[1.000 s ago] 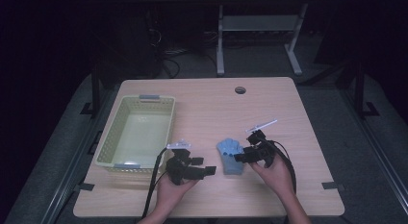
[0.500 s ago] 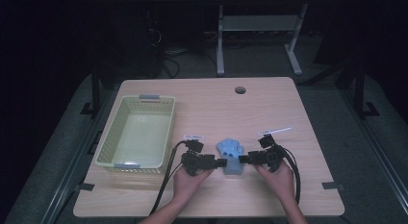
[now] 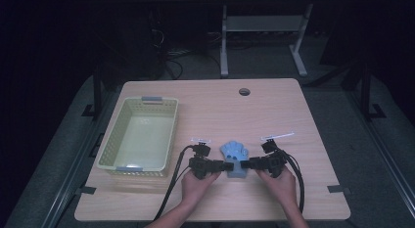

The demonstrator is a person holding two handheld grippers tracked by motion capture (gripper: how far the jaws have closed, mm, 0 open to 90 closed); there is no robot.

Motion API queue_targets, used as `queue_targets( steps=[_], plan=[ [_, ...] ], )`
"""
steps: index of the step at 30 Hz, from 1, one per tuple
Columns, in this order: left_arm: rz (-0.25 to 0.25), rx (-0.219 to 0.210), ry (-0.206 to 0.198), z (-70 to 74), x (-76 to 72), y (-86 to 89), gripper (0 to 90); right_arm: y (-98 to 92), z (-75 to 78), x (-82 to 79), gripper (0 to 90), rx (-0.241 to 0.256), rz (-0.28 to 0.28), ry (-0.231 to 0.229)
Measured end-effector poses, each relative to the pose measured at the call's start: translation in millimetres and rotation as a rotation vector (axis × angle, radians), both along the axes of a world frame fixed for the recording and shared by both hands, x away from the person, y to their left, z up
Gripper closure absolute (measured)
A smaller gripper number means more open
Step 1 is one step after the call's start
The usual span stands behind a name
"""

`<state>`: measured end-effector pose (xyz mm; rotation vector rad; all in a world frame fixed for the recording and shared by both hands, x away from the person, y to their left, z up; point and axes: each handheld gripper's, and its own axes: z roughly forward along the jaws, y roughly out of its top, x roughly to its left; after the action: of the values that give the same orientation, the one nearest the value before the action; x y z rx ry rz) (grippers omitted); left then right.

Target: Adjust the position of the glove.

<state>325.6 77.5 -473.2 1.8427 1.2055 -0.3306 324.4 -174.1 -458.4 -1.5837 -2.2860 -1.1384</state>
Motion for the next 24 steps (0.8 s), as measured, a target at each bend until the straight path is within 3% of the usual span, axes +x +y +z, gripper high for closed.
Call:
queue_targets(
  steps=[11,17,24],
  plan=[
    [-0.009,-0.001,0.010,-2.8,0.0,-3.4,53.5,5.3,-3.8,-1.4,51.0,0.007,0.004,0.020],
    [-0.008,-0.006,0.012,-3.2,0.2,-3.8,54.1,3.6,-8.2,-1.4,54.0,0.043,-0.007,0.039],
    [-0.032,-0.027,0.029,-6.9,3.7,-2.7,61.4,5.8,-10.9,-4.4,58.0,0.072,-0.024,0.040]
  ],
)
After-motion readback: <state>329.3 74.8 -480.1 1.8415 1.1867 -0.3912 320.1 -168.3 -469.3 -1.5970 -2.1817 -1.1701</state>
